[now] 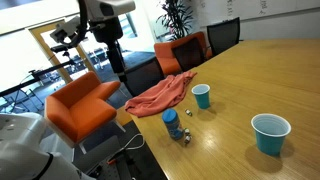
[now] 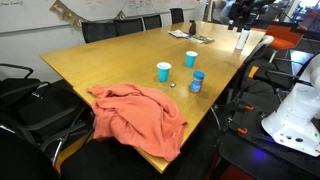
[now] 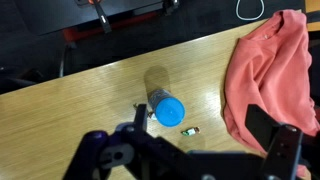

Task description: Put two sweets in the left blue cup

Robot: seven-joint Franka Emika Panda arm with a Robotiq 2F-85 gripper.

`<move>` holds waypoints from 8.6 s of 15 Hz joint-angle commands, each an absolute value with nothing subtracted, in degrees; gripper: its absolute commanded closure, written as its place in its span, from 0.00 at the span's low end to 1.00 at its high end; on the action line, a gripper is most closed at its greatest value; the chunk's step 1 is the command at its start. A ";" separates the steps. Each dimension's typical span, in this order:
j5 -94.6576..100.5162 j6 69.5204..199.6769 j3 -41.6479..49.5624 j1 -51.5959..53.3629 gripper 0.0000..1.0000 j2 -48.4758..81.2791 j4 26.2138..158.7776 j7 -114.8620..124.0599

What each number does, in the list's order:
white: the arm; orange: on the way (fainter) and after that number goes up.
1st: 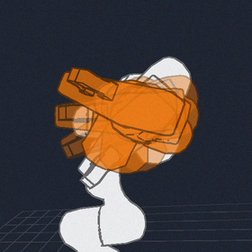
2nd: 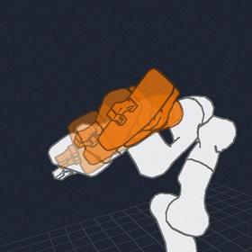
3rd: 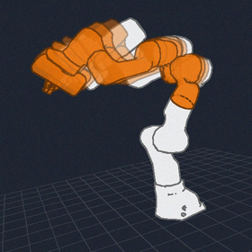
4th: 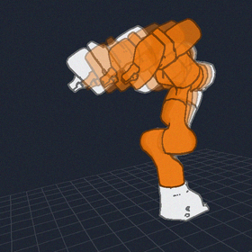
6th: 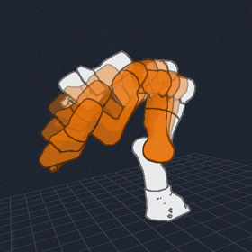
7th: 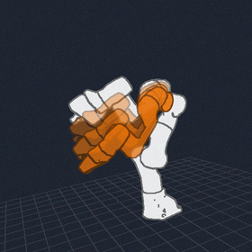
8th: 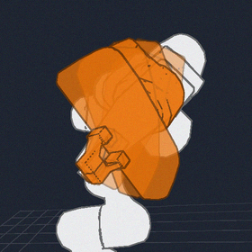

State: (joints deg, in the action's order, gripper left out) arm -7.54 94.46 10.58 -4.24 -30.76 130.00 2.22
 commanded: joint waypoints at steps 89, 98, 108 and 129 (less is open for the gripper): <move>-35.34 154.21 6.25 -8.09 0.99 8.50 138.43 20.69; -51.17 141.97 4.28 -7.26 0.99 2.23 126.22 6.02; -50.87 128.26 3.79 -6.62 0.99 18.23 107.25 11.71; -32.59 125.62 6.03 -0.77 0.04 16.70 111.29 28.41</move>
State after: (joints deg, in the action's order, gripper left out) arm -40.44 127.07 4.20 -3.06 24.72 103.76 25.50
